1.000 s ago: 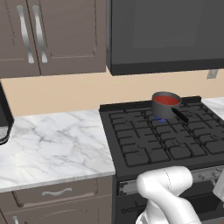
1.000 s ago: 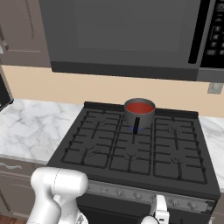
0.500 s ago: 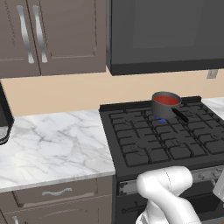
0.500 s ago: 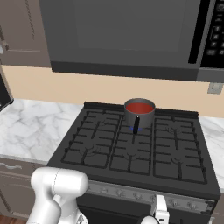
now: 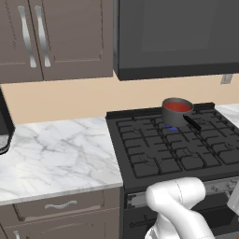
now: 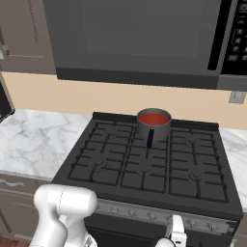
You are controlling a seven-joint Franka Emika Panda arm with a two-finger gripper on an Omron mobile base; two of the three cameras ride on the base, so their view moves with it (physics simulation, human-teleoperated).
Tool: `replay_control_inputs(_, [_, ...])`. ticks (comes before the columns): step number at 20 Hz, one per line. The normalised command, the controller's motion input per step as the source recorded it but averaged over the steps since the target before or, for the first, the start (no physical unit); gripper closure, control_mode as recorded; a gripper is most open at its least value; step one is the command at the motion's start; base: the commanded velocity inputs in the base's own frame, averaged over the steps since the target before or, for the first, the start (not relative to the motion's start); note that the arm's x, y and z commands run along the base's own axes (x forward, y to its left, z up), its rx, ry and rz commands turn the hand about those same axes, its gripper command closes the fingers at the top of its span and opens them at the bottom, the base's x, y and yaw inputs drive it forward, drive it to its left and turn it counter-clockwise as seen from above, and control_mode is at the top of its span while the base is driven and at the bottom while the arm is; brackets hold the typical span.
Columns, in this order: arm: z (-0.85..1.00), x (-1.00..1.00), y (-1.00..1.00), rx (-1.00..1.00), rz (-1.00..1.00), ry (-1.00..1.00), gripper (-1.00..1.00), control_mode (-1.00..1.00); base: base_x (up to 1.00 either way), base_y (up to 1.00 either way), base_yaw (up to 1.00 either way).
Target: Wait until the marinara sauce is simmered to a deep red color and then turn off the stove.
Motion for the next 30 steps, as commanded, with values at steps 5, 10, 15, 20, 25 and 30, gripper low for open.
replay_control_inputs(5, [0.00,0.00,0.00,0.00,0.00,0.00,-1.00,-1.00,0.00,0.00,0.00])
replay_control_inputs(10, [0.00,0.00,0.00,0.00,0.00,0.00,-1.00,-1.00,0.00,0.00,0.00])
replay_control_inputs(15, [0.00,0.00,0.00,0.00,0.00,0.00,-1.00,-1.00,0.00,0.00,0.00])
replay_control_inputs(20, [0.00,0.00,0.00,0.00,0.00,0.00,-1.00,-1.00,0.00,0.00,0.00])
replay_control_inputs(25, [0.00,0.00,0.00,0.00,0.00,0.00,-1.00,-1.00,0.00,0.00,0.00])
replay_control_inputs(30, [0.00,0.00,0.00,0.00,0.00,0.00,-1.00,-1.00,0.00,0.00,0.00])
